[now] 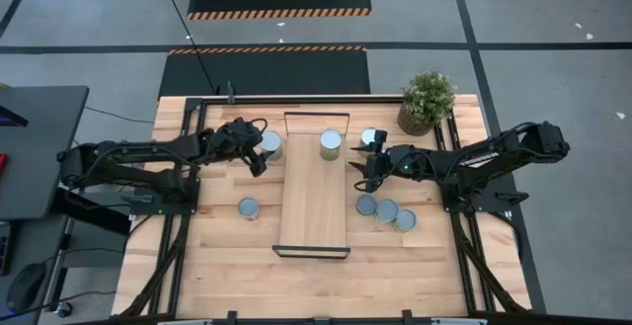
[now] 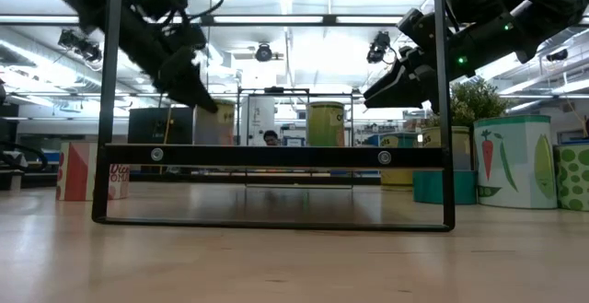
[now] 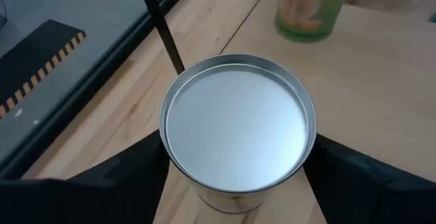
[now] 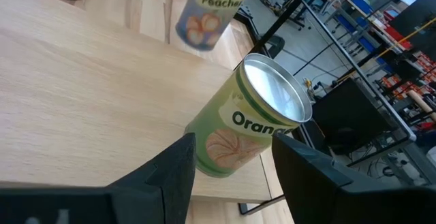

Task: Pick and place cans onto a shelf
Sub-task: Put the canned peaches on the shelf

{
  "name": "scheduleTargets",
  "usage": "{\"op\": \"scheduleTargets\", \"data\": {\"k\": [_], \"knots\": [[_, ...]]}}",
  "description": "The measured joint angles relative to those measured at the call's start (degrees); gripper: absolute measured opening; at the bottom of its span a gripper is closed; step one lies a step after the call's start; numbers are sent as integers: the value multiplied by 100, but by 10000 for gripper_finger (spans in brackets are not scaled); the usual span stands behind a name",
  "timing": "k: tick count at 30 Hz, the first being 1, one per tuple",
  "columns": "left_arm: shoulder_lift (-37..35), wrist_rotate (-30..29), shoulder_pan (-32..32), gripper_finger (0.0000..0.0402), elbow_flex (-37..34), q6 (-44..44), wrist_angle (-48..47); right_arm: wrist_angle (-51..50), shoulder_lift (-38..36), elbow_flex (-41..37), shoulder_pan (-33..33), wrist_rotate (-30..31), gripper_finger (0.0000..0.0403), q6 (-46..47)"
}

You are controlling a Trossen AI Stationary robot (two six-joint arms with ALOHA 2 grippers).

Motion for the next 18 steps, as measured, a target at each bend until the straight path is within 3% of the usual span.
{"op": "scheduleTargets", "data": {"k": [5, 10, 18], "knots": [[63, 6, -11, 310, 509, -6, -336, 2, 0, 0, -1, 0, 201, 0], [387, 325, -44, 310, 621, -166, 341, 5, 0, 0, -1, 0, 201, 0], [1567, 571, -259, 310, 626, -485, 1579, 20, 0, -2, -1, -2, 201, -1]]}}
